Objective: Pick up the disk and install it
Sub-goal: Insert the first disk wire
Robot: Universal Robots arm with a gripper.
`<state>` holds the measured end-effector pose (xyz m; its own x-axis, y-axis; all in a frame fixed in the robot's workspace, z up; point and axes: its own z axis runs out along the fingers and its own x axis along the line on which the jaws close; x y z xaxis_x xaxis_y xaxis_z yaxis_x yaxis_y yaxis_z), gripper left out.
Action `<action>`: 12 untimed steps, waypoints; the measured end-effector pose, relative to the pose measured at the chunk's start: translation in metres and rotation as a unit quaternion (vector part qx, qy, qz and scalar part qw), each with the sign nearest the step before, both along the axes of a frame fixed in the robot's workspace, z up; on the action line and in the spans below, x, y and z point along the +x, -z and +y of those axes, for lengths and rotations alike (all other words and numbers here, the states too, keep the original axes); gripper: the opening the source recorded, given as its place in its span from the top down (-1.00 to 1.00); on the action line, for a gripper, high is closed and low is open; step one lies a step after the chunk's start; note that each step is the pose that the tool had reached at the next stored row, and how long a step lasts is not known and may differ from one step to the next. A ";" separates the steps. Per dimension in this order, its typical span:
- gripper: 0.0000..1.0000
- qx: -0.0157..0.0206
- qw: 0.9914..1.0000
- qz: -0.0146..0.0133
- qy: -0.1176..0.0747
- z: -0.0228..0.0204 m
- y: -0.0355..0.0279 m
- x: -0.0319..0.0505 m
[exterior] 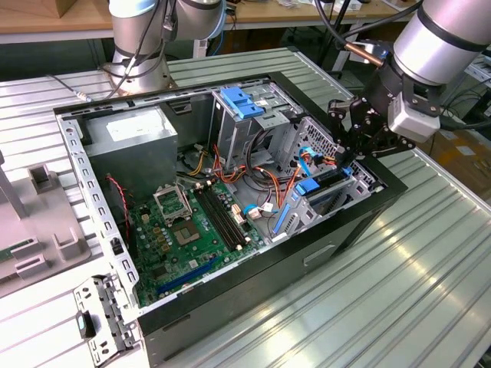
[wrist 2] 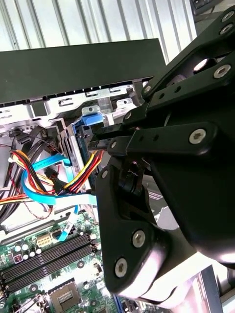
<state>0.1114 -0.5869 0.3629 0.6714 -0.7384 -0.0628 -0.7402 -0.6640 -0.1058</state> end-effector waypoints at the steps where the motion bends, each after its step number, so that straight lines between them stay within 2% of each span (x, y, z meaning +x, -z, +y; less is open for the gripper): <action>1: 0.66 0.000 1.000 0.000 0.001 0.0000 0.0000 0.0000; 12: 0.66 0.000 1.000 0.000 0.019 0.0000 0.0002 0.0000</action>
